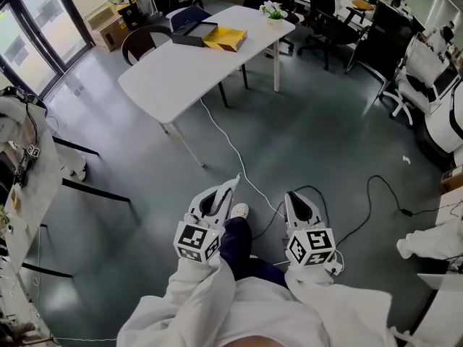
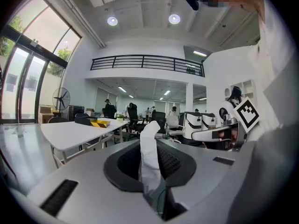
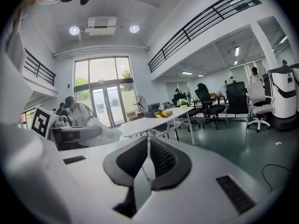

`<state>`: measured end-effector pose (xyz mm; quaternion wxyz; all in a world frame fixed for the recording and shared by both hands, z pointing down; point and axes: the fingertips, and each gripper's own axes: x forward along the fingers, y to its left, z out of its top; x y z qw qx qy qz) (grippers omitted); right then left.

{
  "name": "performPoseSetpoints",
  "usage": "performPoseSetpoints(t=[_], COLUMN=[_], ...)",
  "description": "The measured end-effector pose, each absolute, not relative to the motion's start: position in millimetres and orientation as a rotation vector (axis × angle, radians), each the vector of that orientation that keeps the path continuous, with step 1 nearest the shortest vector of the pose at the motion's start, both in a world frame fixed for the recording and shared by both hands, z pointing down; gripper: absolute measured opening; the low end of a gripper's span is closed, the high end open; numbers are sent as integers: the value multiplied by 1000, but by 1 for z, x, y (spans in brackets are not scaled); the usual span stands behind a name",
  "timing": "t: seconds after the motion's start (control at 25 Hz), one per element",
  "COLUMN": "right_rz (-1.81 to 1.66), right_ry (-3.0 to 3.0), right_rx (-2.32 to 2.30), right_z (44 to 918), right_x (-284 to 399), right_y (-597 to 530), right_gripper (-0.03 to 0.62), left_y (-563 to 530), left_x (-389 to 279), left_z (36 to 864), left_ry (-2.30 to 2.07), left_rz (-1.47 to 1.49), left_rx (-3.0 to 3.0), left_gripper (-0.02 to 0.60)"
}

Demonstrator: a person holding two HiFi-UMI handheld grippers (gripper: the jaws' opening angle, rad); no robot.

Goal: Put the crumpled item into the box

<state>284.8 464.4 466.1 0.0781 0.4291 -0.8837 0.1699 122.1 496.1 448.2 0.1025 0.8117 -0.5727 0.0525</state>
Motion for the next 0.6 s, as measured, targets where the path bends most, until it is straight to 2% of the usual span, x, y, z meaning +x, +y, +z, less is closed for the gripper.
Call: performPoseSetpoints(t=[0.6], right_rz=[489], right_ry=[-2626], right_rx=[1309], right_z=[452], right_x=[234], right_y=[333], right_gripper=[41], left_y=[363], left_x=[61], left_z=[436], left_ry=[-1709], left_rz=[122], left_rx=[2384], left_gripper=[63])
